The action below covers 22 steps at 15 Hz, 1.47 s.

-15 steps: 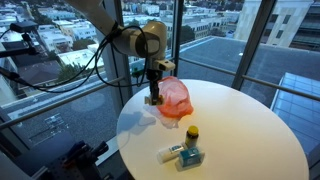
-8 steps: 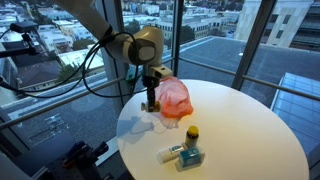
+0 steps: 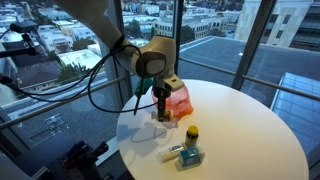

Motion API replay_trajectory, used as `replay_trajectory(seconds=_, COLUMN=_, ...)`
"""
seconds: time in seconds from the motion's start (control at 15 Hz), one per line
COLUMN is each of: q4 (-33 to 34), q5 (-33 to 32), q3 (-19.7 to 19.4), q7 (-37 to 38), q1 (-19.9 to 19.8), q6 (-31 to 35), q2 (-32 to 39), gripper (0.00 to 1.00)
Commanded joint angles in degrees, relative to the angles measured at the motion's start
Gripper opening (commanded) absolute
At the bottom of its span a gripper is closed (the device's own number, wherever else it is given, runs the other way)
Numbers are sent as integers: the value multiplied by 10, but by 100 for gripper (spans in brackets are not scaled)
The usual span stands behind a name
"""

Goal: Remove the white container from the orange plastic bag and put it on the table

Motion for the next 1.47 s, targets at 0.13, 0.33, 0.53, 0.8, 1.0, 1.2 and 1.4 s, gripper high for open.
replay_trajectory(seconds=0.13, q4=24, q5=16, q3=-23, q7=10, q1=-12, q6=43, q2=44, gripper=37)
replay_trajectory(seconds=0.33, q4=38, q5=21, q3=-34, q7=2, q1=-19, q6=53, q2=65, gripper=37)
replay_trajectory(seconds=0.53, q4=52, q5=25, q3=-44, q7=-2, q1=-23, q6=58, q2=83, gripper=37)
replay_trajectory(seconds=0.8, q4=67, q5=30, q3=-46, q7=-9, q1=-24, q6=62, q2=107, gripper=37)
replay_trajectory(seconds=1.0, q4=78, q5=32, q3=-46, q7=-10, q1=-24, q6=58, q2=123, gripper=37)
replay_trajectory(seconds=1.2, q4=84, q5=30, q3=-48, q7=-8, q1=-22, q6=57, q2=132, gripper=66)
replay_trajectory(seconds=1.4, q4=85, q5=28, q3=-50, q7=-5, q1=-18, q6=56, q2=132, gripper=92)
